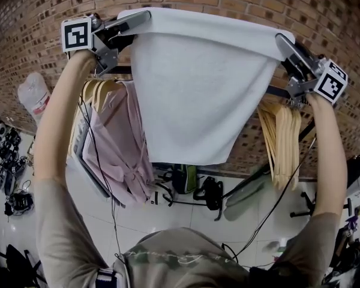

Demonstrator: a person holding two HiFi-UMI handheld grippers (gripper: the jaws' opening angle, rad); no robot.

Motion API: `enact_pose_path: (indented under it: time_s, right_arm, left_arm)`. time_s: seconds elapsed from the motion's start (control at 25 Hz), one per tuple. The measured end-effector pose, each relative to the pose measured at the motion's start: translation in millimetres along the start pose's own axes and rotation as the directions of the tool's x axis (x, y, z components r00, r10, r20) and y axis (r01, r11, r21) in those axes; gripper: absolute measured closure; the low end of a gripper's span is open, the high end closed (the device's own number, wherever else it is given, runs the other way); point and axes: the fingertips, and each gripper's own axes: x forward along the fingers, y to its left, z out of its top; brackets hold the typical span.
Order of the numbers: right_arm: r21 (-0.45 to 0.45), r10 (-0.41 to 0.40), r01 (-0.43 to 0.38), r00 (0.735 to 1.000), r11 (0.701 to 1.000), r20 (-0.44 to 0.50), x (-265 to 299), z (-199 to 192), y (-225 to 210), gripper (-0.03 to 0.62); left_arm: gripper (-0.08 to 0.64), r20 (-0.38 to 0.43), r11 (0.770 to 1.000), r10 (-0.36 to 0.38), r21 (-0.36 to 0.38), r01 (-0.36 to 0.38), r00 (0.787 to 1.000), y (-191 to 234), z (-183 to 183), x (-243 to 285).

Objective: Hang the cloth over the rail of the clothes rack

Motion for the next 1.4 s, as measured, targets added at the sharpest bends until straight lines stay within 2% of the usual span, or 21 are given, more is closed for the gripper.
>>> enact_pose_path:
  time_s: [0.2, 0.48, 0.76, 0.92, 1.04, 1.24, 1.4]
  right_arm:
    - [-0.009, -0.03, 0.03, 1.0, 1.0, 0.01, -1.6, 0.1, -18.4, 0.572]
    - [-0.006, -0.013, 0.013, 1.0, 1.0, 0.024, 7.0, 11.6, -39.7, 0.572]
    - [-0.046, -0.039, 0.039, 0.999, 0.998, 0.004, 20.5, 26.8, -65.7, 0.572]
    - [-0.042, -0.059, 0.06, 0.998, 0.997, 0.017, 24.1, 32.1, -85.5, 0.572]
    - [-0.016, -0.063, 0.063, 0.998, 0.998, 0.021, 24.2, 22.0, -96.4, 0.572]
    - [0.031, -0.057, 0.057, 0.998, 0.998, -0.001, 27.5, -7.2, -110.1, 0.572]
    - [0.08, -0.068, 0.069, 0.998, 0.994, -0.016, 28.7, -36.3, -127.2, 0.572]
  left_arm:
    - [0.541, -0.013, 1.0, 0.009, 0.001, -0.009, 1.0, 7.4, 5.4, 8.8]
    - [0.541, 0.014, 1.0, 0.012, -0.004, -0.012, 1.0, 26.1, 20.1, 18.3]
    - [0.541, 0.008, 0.997, 0.073, 0.011, -0.073, 0.997, 56.0, 38.2, 24.0]
    - [0.541, 0.013, 0.998, 0.056, 0.021, -0.057, 0.998, 65.7, 48.3, 33.8]
    - [0.541, 0.007, 0.999, 0.045, 0.003, -0.045, 0.999, 74.4, 42.1, 38.7]
    - [0.541, -0.006, 0.994, 0.059, -0.095, -0.059, 0.998, 96.4, 14.3, 40.8]
    - [0.541, -0.018, 0.99, 0.068, -0.119, -0.069, 0.998, 119.6, -7.5, 42.8]
